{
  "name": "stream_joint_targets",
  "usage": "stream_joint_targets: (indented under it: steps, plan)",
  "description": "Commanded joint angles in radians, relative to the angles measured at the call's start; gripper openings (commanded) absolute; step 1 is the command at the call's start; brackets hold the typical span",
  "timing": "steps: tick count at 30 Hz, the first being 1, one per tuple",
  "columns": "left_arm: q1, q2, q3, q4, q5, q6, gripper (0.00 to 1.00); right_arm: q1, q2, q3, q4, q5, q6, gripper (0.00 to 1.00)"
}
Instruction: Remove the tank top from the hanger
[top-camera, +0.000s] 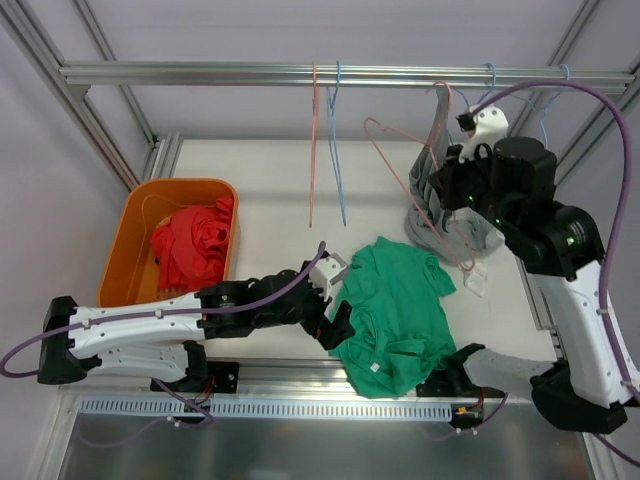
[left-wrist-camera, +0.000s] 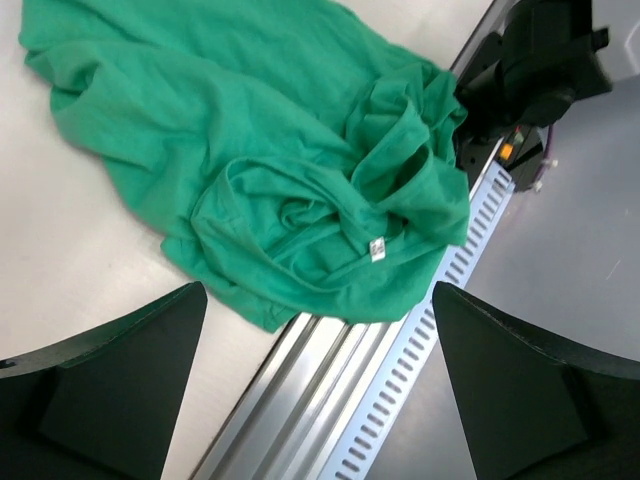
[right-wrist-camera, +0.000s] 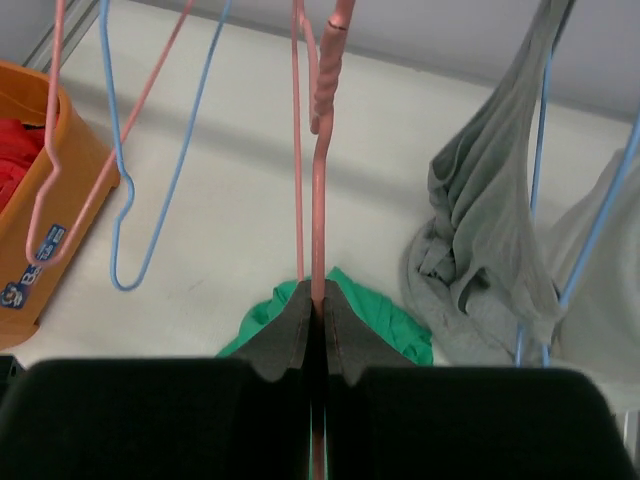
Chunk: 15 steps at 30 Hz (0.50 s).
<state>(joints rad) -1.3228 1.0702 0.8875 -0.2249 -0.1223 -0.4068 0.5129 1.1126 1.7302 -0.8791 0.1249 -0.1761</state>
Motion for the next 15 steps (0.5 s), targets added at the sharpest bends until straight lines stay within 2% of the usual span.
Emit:
stream_joint_targets:
  steps: [1, 8, 15]
  plan:
    - [-0.007, -0.058, -0.06, -0.014, -0.016, 0.008, 0.99, 0.105, 0.093, 0.121, 0.115, 0.172, -0.054, 0.0]
    - [-0.007, -0.145, -0.131, -0.019, -0.053, -0.035, 0.99, 0.185, 0.28, 0.245, 0.232, 0.291, -0.138, 0.0]
    - [-0.007, -0.108, -0.125, -0.025, -0.054, -0.041, 0.99, 0.234, 0.437, 0.324, 0.289, 0.323, -0.175, 0.0]
